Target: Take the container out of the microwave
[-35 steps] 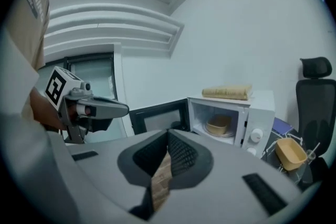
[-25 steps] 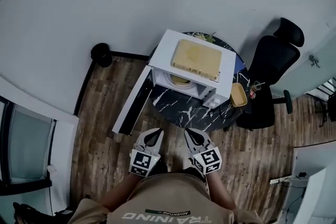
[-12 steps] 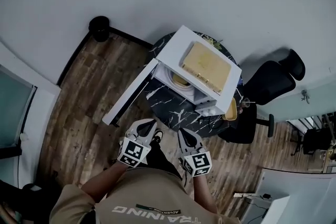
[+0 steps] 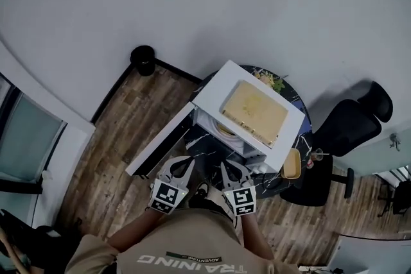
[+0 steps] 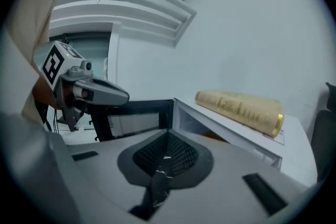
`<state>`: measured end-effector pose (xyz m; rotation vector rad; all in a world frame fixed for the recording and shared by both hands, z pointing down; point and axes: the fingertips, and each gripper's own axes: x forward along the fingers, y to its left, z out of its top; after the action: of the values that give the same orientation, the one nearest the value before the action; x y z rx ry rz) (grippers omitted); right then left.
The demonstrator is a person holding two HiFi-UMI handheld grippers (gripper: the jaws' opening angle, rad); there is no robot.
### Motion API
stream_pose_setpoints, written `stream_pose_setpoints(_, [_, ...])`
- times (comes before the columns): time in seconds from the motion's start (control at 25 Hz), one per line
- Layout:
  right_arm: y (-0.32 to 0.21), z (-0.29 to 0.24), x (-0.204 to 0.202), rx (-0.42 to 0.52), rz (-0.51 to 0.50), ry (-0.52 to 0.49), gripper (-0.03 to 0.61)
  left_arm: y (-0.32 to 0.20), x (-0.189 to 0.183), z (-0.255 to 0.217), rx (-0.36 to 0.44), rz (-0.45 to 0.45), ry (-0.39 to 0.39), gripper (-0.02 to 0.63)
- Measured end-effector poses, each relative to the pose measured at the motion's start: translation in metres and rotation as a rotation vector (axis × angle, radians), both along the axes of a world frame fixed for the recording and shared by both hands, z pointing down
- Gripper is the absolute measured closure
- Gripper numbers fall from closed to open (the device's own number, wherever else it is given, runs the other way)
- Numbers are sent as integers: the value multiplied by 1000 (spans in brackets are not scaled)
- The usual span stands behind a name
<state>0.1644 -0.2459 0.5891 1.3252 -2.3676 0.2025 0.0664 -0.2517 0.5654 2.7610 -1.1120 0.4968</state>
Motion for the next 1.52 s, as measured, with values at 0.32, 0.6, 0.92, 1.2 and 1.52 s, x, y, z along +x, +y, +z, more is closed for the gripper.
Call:
stream_pose_setpoints(0.32, [-63, 27, 24, -68, -10, 11, 569, -43, 17, -5, -21, -85, -45, 606])
stream_pose_setpoints(0.6, [-89, 67, 19, -120, -32, 95, 569, -53, 26, 3, -44, -104, -55, 606])
stream_pose_setpoints(0.92, [-111, 104, 21, -107, -36, 402, 569, -56, 2, -2, -32, -114, 3, 606])
stream_pose_setpoints(1.2, [-131, 132, 22, -90, -63, 639, 569, -52, -19, 9, -41, -115, 31, 606])
stream_pose_setpoints(1.52, [-141, 161, 21, -127, -171, 919, 568, -58, -30, 4, -31, -115, 48, 606])
